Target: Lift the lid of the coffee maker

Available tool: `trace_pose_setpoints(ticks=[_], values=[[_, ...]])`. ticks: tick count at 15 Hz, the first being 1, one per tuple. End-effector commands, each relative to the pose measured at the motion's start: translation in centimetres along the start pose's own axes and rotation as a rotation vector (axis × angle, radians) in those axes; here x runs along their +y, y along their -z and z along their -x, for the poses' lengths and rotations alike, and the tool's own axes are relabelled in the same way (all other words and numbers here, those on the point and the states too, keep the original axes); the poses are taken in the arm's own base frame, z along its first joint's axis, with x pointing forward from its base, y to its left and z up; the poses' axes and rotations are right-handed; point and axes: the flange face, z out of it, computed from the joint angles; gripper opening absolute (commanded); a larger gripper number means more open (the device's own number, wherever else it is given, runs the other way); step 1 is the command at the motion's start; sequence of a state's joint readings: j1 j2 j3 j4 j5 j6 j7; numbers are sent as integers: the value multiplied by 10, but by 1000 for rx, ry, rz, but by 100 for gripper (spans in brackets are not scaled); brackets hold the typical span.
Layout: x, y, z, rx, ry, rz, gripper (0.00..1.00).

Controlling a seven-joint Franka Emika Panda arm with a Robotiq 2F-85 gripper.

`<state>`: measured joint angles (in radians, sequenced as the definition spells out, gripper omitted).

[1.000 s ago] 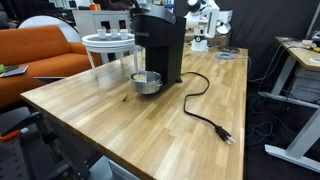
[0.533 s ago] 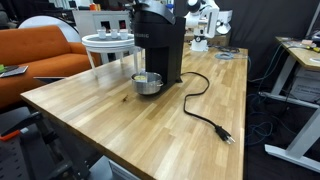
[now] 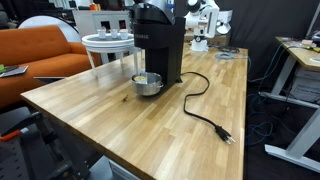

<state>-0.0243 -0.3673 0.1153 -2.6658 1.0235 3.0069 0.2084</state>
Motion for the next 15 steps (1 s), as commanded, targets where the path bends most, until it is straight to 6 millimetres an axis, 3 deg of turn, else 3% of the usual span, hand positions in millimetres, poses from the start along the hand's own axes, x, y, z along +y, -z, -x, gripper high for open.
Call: trace_pose_setpoints(ticks=[1,4,12,15], values=[[-16,-1,-1,-3,38,-18,0],[-29,7,-2,6,66,-41,0],[-52,-16,15,-35,168,-9,0],[-58,-8,25,-55,182,-10,0]])
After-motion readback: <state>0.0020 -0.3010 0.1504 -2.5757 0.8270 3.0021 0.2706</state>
